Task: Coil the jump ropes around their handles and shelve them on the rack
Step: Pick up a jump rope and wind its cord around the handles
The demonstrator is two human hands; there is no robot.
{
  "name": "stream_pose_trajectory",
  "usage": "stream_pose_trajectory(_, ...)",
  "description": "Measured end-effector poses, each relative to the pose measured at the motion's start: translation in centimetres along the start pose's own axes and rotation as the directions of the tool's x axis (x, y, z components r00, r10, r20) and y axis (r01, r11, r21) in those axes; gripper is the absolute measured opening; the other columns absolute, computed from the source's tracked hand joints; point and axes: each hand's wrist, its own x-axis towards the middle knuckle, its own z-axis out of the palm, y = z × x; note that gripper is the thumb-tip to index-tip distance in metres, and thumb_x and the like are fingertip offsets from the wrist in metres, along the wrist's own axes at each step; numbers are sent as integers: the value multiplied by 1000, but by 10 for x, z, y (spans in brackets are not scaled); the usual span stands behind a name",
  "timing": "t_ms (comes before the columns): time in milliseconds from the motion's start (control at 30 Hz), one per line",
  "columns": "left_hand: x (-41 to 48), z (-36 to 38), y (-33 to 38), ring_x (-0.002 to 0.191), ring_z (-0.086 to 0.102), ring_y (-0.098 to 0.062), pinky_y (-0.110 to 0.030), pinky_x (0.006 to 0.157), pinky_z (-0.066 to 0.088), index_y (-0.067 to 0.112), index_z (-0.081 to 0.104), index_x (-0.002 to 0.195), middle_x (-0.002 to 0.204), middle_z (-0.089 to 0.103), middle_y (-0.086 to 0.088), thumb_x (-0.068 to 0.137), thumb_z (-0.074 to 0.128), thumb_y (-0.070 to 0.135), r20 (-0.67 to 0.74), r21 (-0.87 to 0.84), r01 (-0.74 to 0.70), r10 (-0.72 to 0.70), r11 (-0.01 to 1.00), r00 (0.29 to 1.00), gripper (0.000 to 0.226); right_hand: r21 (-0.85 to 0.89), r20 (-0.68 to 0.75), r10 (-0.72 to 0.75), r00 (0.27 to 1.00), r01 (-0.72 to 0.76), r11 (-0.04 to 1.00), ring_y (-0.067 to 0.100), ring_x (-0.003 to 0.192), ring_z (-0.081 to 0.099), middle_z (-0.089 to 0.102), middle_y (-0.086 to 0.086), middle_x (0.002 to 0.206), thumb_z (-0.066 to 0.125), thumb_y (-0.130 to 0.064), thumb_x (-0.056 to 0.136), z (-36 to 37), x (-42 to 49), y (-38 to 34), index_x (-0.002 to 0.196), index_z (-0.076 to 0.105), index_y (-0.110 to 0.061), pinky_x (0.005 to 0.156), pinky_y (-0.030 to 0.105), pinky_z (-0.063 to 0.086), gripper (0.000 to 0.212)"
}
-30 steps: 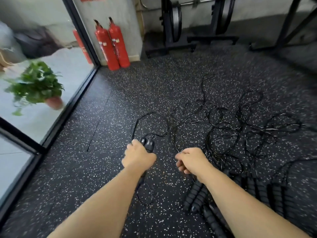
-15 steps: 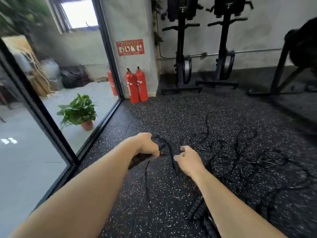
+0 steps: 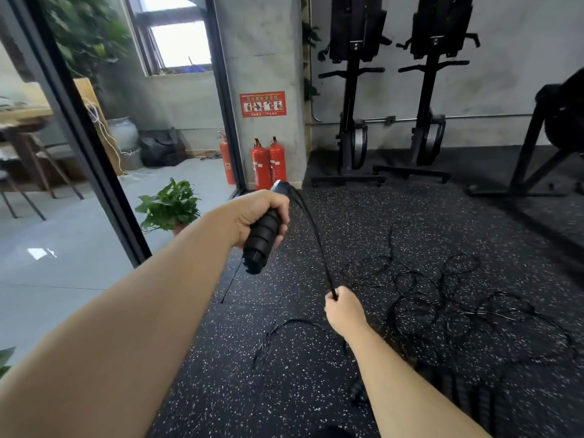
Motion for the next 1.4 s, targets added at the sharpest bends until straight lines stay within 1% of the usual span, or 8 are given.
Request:
stream_pose_trajectory(133,-6,2,2,42,50,-13,-19,44,48,8,51,68,55,54,-4,57,55,4,-144,-63,-53,44,997,989,12,-178,101,73,992,-54,982,26,95,58,62,9,112,36,-19,99,-3,-12,21,112,57,-11,78,36,46,25)
stream_pose_trajectory(333,-8,29,-39,56,53,-19,-26,54,47,0,56,87,88,63,-18,68,61,-2,-72,157,-67,79,985,994,20,-274,329,-140,934,236,932,18,73,50,54,0,82,32,-16,97,-15,-21,-29,101,58,-14,76,38,42,26)
stream_pose_trajectory(600,-5,25,-62,61,56,-22,-28,54,47,9,61,83,74,65,-7,40,64,26,-232,600,-107,300,793,925,47,-463,178,-433,883,464,755,29,102,53,61,11,104,48,-27,94,-53,-23,-97,105,65,-18,82,34,39,22)
stream_pose_trajectory(767,-10,-7,-50,65,53,-20,-26,52,45,11,55,96,82,60,-8,54,67,16,-370,411,-201,364,889,855,44,-619,73,-183,980,188,763,31,103,57,62,11,110,40,-18,98,-60,2,-65,114,58,-9,81,36,46,25)
stream_pose_trajectory(867,-13,-26,-56,64,50,-21,-26,53,42,13,51,88,78,56,-8,62,68,10,-437,383,-196,364,903,823,31,-430,30,16,999,-1,903,33,100,60,61,16,114,43,-18,99,-62,10,-49,117,55,-2,82,37,51,27)
stream_pose_trajectory(967,-14,-37,-75,57,46,-19,-20,49,36,10,55,73,66,53,-5,66,68,8,-452,487,-37,288,873,844,16,-290,-92,-227,970,192,938,28,88,56,61,14,105,43,-21,101,-63,15,-69,97,55,-8,69,31,40,19)
stream_pose_trajectory(1133,-10,-38,-111,53,47,-21,-22,50,39,11,55,63,57,53,-4,51,67,17,-410,524,102,146,846,900,17,-343,-143,-669,729,598,725,26,93,56,52,7,120,47,-2,92,-81,12,-130,96,61,-8,82,37,46,17)
stream_pose_trajectory(1400,3,-27,-122,57,48,-21,-24,51,39,11,51,79,66,54,-5,65,69,9,-377,527,107,120,843,918,23,-463,-9,-715,699,631,623,28,97,56,53,5,115,46,3,86,-85,29,-143,90,63,-15,80,36,46,25)
